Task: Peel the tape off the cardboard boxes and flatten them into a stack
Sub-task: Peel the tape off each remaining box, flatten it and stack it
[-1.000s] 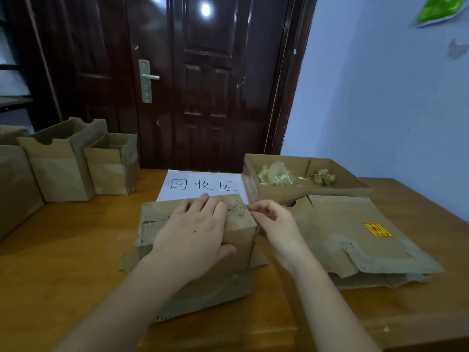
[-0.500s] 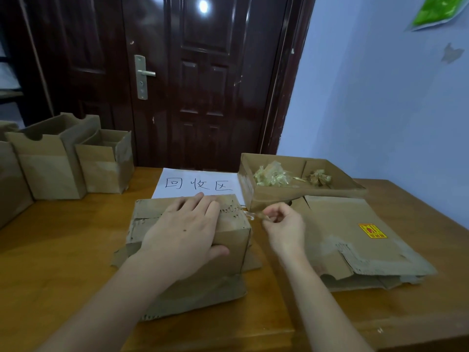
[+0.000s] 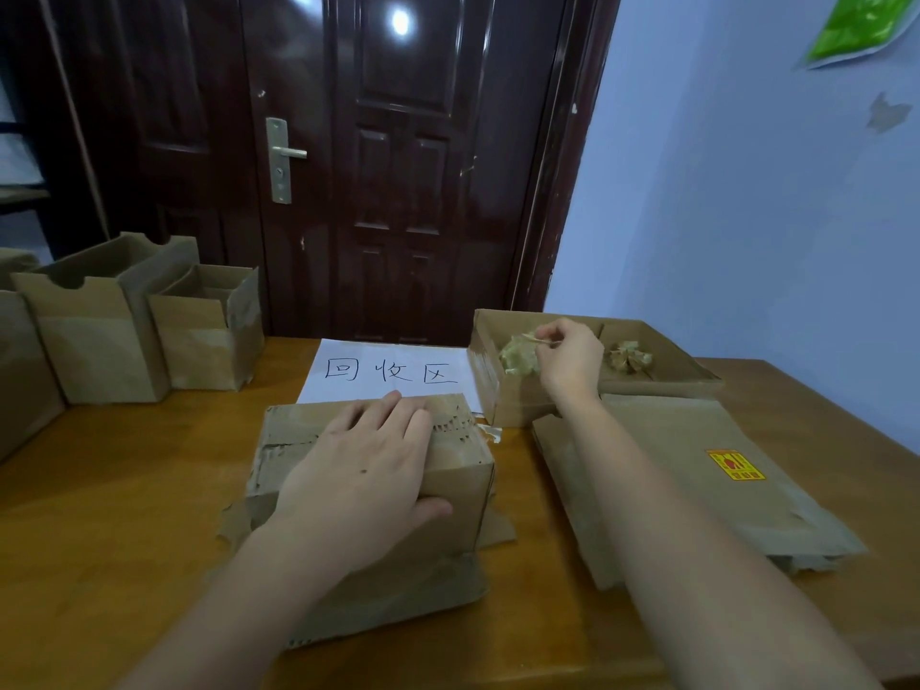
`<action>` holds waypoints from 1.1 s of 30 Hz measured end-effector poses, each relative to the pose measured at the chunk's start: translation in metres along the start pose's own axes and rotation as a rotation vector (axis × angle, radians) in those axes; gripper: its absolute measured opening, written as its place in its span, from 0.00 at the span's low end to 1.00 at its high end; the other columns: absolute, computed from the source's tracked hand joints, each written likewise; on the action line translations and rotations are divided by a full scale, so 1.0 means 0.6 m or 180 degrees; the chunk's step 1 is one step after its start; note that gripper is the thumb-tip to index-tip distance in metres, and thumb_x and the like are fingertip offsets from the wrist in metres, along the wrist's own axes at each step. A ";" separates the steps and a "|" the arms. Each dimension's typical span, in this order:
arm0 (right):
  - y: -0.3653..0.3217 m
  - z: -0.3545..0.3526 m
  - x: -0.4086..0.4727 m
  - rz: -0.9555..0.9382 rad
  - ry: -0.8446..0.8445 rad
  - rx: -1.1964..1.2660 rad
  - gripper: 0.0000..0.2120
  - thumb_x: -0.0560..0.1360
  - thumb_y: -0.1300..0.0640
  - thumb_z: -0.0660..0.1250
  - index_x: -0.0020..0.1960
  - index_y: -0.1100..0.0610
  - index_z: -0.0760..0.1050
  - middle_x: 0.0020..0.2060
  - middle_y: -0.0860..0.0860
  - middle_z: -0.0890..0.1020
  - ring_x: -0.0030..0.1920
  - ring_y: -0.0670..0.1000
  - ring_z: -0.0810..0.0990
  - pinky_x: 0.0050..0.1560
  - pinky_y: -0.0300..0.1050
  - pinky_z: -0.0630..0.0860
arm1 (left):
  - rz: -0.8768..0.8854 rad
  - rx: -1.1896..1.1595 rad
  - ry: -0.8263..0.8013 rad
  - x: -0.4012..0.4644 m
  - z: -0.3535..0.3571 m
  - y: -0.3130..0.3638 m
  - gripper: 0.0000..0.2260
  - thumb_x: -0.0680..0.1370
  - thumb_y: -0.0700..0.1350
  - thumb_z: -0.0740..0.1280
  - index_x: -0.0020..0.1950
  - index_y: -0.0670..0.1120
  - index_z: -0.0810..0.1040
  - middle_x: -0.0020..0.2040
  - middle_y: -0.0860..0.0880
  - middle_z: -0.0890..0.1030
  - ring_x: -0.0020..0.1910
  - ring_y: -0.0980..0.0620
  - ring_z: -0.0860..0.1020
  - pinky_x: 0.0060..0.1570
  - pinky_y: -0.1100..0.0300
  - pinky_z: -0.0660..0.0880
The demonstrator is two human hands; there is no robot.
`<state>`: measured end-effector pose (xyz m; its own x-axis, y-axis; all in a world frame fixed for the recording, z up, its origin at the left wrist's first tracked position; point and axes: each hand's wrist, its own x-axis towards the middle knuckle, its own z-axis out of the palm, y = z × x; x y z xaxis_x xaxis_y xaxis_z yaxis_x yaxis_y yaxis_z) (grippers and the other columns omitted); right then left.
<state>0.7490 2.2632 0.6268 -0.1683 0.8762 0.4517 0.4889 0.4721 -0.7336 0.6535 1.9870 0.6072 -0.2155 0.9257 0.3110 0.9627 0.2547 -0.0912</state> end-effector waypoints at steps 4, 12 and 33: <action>0.013 0.040 0.022 -0.0226 -0.0572 -0.0983 0.11 0.80 0.66 0.65 0.57 0.55 0.82 0.51 0.52 0.80 0.47 0.49 0.77 0.46 0.42 0.74 | 0.0018 -0.0022 0.0022 0.000 0.004 -0.003 0.37 0.75 0.74 0.59 0.76 0.53 0.61 0.80 0.51 0.62 0.81 0.48 0.58 0.78 0.48 0.55; 0.008 0.033 0.021 -0.0325 -0.1054 -0.1673 0.16 0.81 0.65 0.61 0.61 0.50 0.81 0.56 0.53 0.83 0.55 0.56 0.81 0.59 0.56 0.79 | 0.0039 -0.0039 0.0098 0.001 0.006 -0.002 0.36 0.75 0.74 0.60 0.75 0.53 0.62 0.79 0.52 0.63 0.80 0.48 0.59 0.78 0.48 0.55; -0.103 -0.087 -0.225 -0.1915 -0.2876 -0.1332 0.41 0.78 0.30 0.57 0.83 0.49 0.53 0.83 0.46 0.50 0.81 0.44 0.48 0.79 0.46 0.50 | -0.0132 -0.0135 -0.0353 -0.023 -0.047 -0.077 0.34 0.73 0.74 0.63 0.73 0.57 0.70 0.67 0.57 0.73 0.63 0.54 0.73 0.60 0.54 0.71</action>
<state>0.7862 2.1109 0.6377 -0.9360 0.3514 0.0197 0.3385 0.9143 -0.2225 0.6164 1.9545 0.6336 -0.2697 0.9405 0.2070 0.9582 0.2835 -0.0397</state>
